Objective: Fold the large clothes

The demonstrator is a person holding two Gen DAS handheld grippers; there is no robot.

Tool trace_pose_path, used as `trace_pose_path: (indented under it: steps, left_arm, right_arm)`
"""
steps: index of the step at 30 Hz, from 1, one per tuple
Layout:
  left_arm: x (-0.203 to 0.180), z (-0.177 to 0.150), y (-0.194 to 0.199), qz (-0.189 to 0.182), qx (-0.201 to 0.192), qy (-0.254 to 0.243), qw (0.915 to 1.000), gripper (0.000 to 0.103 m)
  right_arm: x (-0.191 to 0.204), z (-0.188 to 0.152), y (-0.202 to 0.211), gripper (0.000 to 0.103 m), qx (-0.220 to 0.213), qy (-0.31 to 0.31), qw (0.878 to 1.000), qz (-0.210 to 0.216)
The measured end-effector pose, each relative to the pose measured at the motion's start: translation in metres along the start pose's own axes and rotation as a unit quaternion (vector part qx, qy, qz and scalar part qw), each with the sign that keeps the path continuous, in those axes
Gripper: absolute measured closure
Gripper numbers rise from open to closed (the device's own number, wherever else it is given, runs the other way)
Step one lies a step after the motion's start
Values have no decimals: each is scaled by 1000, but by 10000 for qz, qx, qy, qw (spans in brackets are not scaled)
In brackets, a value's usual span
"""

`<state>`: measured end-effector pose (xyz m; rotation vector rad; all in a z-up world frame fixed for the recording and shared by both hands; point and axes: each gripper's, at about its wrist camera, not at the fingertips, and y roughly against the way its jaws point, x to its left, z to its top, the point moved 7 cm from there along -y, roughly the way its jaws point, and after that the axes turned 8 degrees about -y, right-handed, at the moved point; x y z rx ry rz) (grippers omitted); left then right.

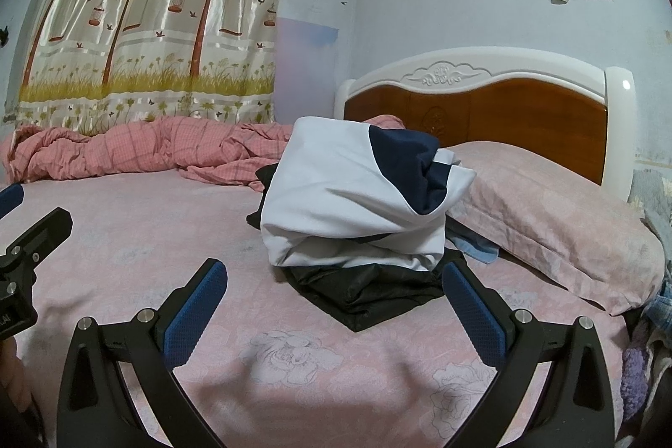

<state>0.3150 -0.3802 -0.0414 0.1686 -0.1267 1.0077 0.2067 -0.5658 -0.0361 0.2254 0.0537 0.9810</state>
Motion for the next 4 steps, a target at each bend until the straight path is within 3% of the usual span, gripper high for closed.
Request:
trace_pose_path:
  steps: [4]
  left_arm:
    - [1,-1,2,-5,-3,-13,10000,0]
  right_arm:
    - [0,-1,3,0,-35,-49,10000,-36]
